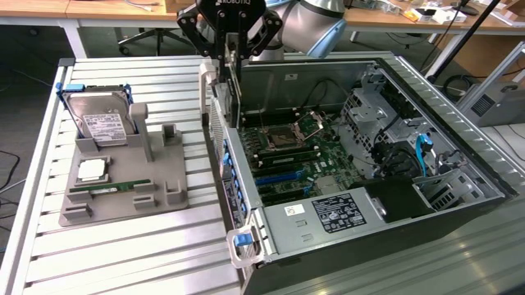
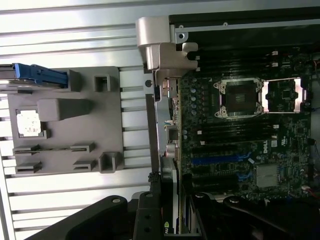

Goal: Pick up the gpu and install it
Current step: 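Pick up the gpu and move the gpu toward the slot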

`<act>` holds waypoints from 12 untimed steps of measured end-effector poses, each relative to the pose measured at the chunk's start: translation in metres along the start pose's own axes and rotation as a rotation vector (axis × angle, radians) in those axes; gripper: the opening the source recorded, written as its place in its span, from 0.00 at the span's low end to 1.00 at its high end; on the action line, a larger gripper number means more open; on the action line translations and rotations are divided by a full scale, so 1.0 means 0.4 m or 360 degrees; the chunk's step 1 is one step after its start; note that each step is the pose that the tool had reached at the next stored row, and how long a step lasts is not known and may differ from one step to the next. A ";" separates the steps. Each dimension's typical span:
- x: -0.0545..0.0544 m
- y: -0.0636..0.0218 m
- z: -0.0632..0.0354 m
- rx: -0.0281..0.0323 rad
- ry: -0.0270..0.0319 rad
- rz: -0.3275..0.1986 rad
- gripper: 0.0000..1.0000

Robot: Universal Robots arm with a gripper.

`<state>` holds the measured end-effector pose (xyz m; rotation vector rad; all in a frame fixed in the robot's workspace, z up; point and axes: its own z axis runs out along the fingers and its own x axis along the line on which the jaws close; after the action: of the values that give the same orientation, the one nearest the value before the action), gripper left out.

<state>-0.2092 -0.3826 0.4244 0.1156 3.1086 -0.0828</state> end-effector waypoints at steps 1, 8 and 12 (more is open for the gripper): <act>-0.001 0.000 0.000 0.00000 0.00000 0.0000 0.27; -0.009 0.000 0.002 -0.00001 -0.00001 0.0000 0.27; -0.015 0.000 0.003 0.00000 0.00000 0.0000 0.27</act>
<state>-0.2034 -0.3829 0.4235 0.1156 3.1086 -0.0828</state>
